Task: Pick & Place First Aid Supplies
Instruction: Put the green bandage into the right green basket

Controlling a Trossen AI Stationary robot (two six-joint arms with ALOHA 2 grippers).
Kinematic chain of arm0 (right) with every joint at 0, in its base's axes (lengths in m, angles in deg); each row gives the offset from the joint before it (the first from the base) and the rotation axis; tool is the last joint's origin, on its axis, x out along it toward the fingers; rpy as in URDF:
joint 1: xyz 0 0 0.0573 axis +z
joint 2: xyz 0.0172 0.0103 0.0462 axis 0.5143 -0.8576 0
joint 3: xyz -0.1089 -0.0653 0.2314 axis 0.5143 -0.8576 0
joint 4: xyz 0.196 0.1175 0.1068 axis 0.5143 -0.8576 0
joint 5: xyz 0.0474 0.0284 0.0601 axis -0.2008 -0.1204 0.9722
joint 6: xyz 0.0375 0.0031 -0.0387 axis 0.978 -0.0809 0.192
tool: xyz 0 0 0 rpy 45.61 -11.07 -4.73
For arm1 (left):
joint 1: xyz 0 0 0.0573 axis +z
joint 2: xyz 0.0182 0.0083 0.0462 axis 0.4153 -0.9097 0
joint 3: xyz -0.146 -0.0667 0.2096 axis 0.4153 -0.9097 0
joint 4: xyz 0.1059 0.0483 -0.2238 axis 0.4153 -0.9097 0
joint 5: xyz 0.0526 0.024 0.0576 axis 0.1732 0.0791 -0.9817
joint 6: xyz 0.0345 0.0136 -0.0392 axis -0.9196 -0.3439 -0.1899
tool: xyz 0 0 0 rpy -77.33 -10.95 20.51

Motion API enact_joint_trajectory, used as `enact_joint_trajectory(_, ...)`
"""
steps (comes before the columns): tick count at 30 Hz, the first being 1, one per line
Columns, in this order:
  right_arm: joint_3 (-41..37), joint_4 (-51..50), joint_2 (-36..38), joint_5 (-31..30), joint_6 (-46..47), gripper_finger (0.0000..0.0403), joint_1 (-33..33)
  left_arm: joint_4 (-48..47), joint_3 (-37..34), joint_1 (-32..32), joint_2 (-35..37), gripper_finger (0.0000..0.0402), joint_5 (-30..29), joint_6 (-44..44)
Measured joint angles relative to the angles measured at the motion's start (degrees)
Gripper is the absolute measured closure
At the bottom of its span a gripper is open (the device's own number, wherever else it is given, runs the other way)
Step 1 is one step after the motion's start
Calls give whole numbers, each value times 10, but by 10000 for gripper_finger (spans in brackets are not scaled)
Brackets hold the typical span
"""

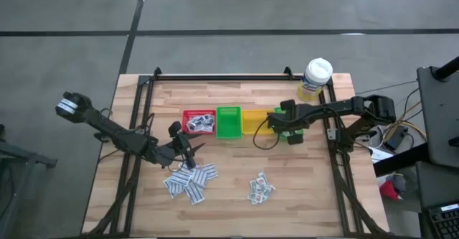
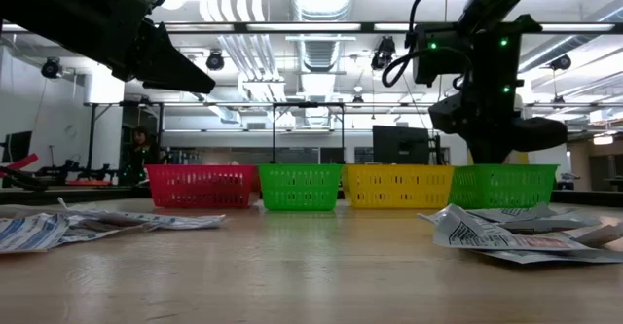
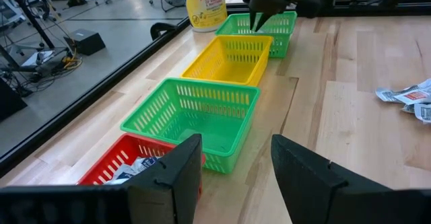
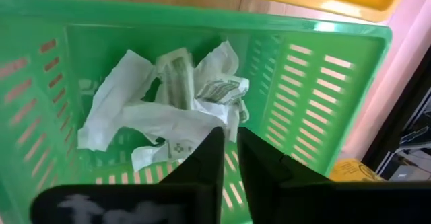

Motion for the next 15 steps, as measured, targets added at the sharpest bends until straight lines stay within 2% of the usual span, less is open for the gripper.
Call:
enact_joint_trajectory(5, 2, -1, 0, -6, 0, 319, -3, 0, 0, 0, 0, 221, 0, 0)
enact_joint_trajectory(8, 12, -2, 0, -52, 16, 298, -3, 0, 0, 0, 0, 221, 0, 0)
enact_joint_trajectory(11, 33, -28, 0, -85, 32, 285, -3, 0, 0, 0, 0, 221, 0, 0)
enact_joint_trajectory(15, 70, -66, 0, -86, 37, 274, -2, 0, 0, 0, 0, 221, 0, 0)
